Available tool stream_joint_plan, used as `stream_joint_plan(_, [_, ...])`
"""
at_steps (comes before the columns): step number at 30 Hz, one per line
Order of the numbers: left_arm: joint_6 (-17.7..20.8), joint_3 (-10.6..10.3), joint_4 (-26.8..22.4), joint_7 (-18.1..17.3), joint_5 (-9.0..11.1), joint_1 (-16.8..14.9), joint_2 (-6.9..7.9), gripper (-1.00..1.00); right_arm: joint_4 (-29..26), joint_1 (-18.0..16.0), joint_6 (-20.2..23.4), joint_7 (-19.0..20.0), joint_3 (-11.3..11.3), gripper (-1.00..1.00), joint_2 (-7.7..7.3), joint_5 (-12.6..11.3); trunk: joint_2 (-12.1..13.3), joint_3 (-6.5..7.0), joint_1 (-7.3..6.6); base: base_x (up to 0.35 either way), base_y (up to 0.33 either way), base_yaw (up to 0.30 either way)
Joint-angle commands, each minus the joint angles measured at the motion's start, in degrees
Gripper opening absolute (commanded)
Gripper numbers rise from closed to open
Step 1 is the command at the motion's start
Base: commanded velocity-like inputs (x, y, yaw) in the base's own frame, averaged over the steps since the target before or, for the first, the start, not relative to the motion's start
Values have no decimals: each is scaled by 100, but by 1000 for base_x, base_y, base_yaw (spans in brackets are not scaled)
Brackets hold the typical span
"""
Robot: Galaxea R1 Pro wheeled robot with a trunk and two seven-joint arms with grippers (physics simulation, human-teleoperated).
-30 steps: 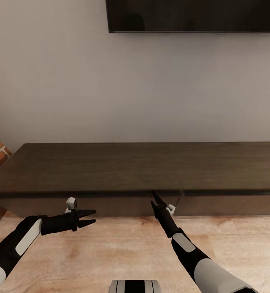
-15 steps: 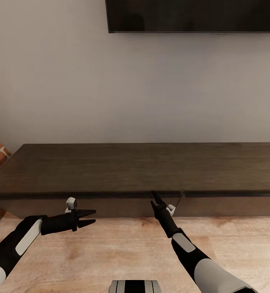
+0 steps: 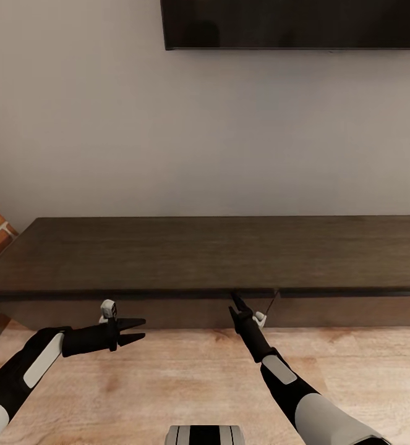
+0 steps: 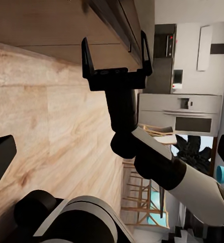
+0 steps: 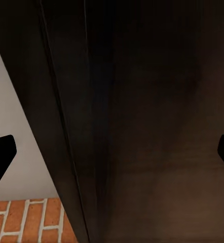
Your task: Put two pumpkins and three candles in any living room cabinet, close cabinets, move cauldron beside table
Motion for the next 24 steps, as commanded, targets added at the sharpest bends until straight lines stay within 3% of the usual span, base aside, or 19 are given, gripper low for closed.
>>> stream_joint_plan(1, [28,-16,2,-10,22,-4,5,100,5,-4,49,22,18,100,-2,-60,-2,-4,-1,22,0,0])
stream_joint_plan(24, [28,-16,2,-10,22,-4,4,100,4,-4,48,22,18,100,-3,-51,-2,-4,-1,7,0,0])
